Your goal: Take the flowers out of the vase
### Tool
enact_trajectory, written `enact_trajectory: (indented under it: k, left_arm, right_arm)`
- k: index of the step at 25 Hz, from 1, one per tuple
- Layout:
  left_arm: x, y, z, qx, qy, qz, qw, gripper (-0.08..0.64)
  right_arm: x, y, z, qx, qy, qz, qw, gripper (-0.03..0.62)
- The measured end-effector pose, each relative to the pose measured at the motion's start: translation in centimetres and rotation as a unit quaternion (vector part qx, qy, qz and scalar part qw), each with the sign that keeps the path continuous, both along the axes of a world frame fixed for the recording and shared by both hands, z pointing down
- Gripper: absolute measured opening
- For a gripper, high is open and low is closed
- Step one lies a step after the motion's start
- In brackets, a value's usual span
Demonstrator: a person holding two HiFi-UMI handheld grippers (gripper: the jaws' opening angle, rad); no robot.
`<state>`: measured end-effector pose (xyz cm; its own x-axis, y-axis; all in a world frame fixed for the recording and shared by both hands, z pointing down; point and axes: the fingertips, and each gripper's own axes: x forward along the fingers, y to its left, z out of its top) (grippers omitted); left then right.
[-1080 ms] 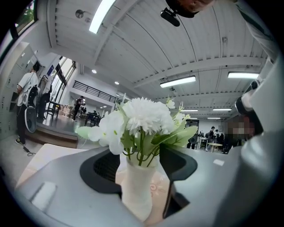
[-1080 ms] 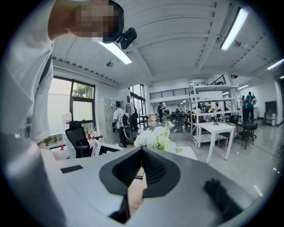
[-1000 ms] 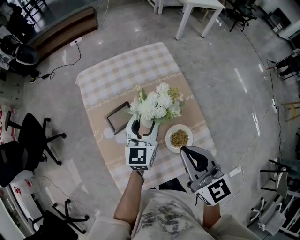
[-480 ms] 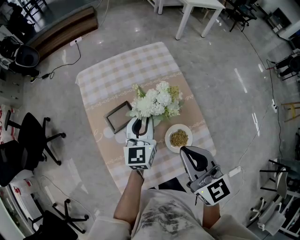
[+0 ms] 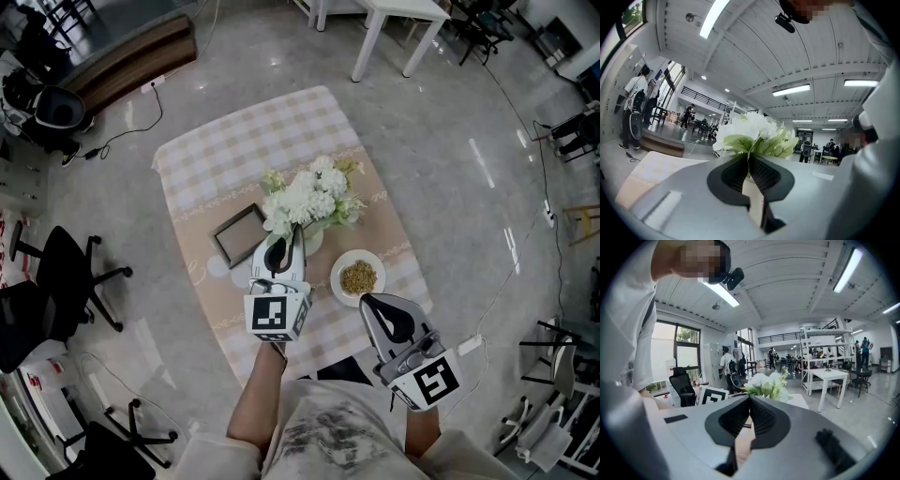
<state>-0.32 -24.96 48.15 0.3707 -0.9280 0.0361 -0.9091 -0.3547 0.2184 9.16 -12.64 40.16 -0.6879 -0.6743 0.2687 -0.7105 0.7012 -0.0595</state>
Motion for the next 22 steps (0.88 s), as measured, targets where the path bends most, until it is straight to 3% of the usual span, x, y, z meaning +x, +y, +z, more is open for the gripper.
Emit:
enact_trajectory:
  k: [22]
  left_arm:
    - [0.2, 1.4, -3.4, 0.040, 0.004, 0.031, 0.9987, 0.017]
  right_arm:
    - [-0.8, -0.2, -0.5, 0.010, -0.006, -0.009, 1.000, 0.017]
